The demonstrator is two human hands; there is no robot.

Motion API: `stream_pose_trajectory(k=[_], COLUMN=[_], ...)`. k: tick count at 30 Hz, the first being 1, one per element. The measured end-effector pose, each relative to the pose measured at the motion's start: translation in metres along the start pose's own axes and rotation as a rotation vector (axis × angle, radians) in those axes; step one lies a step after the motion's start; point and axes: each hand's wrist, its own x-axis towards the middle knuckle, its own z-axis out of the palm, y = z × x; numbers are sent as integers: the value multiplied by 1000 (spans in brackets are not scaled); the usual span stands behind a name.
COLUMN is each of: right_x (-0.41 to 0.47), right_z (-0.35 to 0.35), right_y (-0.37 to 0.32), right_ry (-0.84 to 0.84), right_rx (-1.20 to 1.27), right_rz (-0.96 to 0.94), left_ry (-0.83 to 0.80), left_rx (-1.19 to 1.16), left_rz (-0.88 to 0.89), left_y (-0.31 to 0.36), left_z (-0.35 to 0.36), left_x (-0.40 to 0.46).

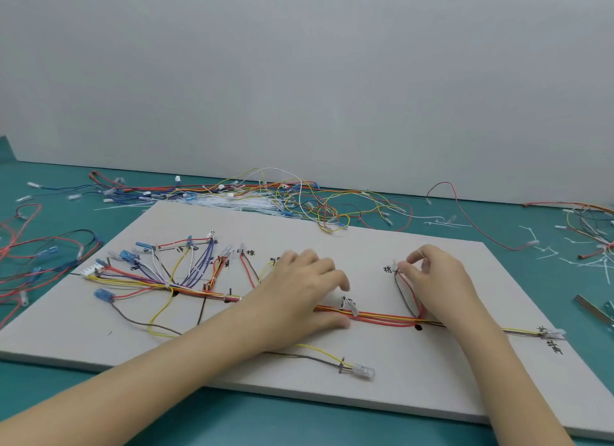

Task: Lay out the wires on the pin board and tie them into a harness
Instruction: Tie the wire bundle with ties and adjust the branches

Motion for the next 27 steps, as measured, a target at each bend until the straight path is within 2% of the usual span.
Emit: stream_pose_trajectory(k=[3, 5, 9, 15, 23, 25, 27], right_x=[9, 12, 9, 11, 28, 29, 25], right_z=[7, 10, 17, 17, 21, 17, 6], right_y=[-1, -2, -4, -6, -3, -6, -12], right_ry=[-50, -82, -85, -124, -113, -59, 110], right_rx=[-66, -118, -208, -349, -256, -259, -68], right_rz=[45, 34, -48, -146, -118, -109, -126], left_ry=[-11, 15, 66, 52, 90, 80, 113], left_rx=[-323, -406, -443, -450, -479, -498, -501], left_rz=[-58, -75, -118, -150, -212, -227, -244], left_y=[6, 7, 10, 11, 12, 9, 7], left_z=[7, 11, 17, 15, 18, 19, 19], left_x=[8, 9, 9, 14, 26, 27, 24])
